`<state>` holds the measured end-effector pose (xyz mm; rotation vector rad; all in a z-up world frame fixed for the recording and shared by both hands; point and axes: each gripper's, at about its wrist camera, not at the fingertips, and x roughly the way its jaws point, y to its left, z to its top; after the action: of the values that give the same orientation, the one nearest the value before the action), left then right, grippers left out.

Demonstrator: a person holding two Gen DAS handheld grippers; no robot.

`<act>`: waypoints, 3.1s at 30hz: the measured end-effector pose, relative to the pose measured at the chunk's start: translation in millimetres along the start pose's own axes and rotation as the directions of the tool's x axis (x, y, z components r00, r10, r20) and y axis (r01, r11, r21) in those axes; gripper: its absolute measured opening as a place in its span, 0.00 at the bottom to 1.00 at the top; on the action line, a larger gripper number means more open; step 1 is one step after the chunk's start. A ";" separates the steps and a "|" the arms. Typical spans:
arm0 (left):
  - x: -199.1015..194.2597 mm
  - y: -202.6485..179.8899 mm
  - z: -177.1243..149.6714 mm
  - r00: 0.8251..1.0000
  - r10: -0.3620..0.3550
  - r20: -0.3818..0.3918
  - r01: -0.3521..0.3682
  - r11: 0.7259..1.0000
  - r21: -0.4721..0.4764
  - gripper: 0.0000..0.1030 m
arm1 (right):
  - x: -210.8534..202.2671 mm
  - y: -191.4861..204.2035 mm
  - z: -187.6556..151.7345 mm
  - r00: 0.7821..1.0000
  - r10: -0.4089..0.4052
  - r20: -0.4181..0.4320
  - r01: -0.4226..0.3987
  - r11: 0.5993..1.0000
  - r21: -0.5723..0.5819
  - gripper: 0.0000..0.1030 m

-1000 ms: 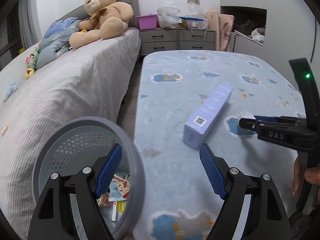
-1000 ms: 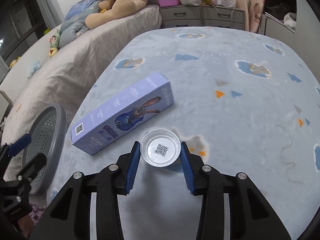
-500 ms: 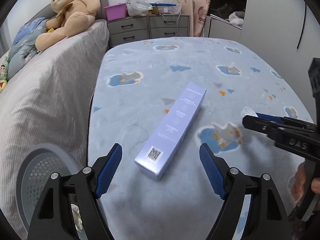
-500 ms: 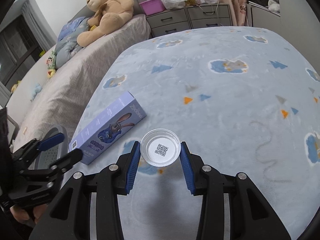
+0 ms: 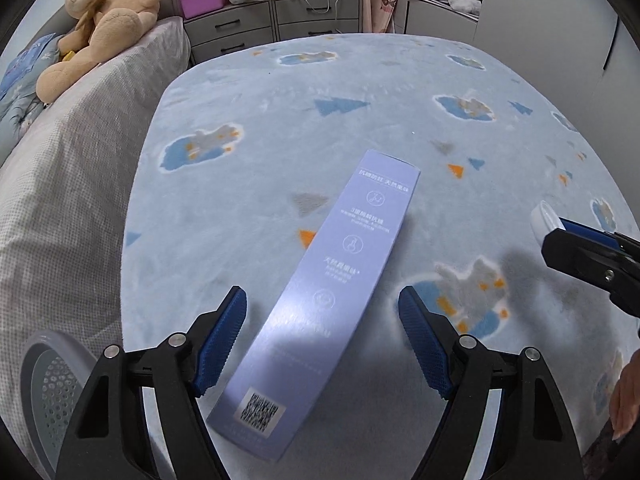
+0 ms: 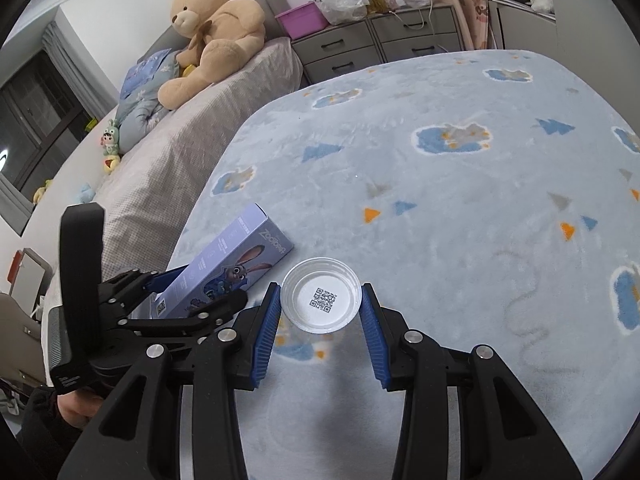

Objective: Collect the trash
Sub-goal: 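Grasp the white bottle cap with the right gripper while the left grasps the lavender box, then carry the lavender box and bottle cap over the wastebasket with both grippers, then open both grippers to drop the box and cap into the wastebasket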

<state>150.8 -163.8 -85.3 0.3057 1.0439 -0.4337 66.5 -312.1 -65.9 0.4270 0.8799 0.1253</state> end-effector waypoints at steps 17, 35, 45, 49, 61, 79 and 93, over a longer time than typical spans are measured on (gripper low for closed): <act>-30.9 1.9 -39.3 0.997 -0.024 0.069 0.032 0.992 -0.123 0.30 | -1.4 14.0 2.4 1.000 0.002 0.006 -0.002 0.999 -0.032 0.38; -134.0 97.9 -111.4 0.954 0.219 0.206 -0.135 0.925 -0.356 0.30 | 11.4 131.3 -23.6 0.992 0.116 -0.047 -0.123 0.977 -0.176 0.38; -156.7 140.1 -150.1 0.934 0.305 0.188 -0.192 0.869 -0.455 0.30 | 25.9 200.3 -42.5 0.983 0.164 -0.083 -0.179 0.953 -0.243 0.38; -161.5 150.4 -161.7 0.927 0.332 0.175 -0.212 0.848 -0.485 0.30 | 32.5 221.0 -50.1 0.979 0.177 -0.103 -0.198 0.944 -0.265 0.39; -164.5 175.7 -183.8 0.914 0.387 0.122 -0.269 0.802 -0.533 0.30 | 46.6 264.8 -65.8 0.971 0.192 -0.142 -0.228 0.918 -0.324 0.39; -162.9 206.2 -212.3 0.913 0.403 0.068 -0.295 0.764 -0.574 0.31 | 73.7 294.0 -74.8 0.972 0.171 -0.158 -0.220 0.900 -0.376 0.40; -171.8 208.5 -216.6 0.899 0.430 0.078 -0.305 0.746 -0.592 0.58 | 68.3 292.4 -74.9 0.972 0.183 -0.148 -0.225 0.904 -0.363 0.57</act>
<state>12.5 148.5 -28.4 -0.0767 0.8289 0.2187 72.0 -4.1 -36.5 0.1486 0.8940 0.5094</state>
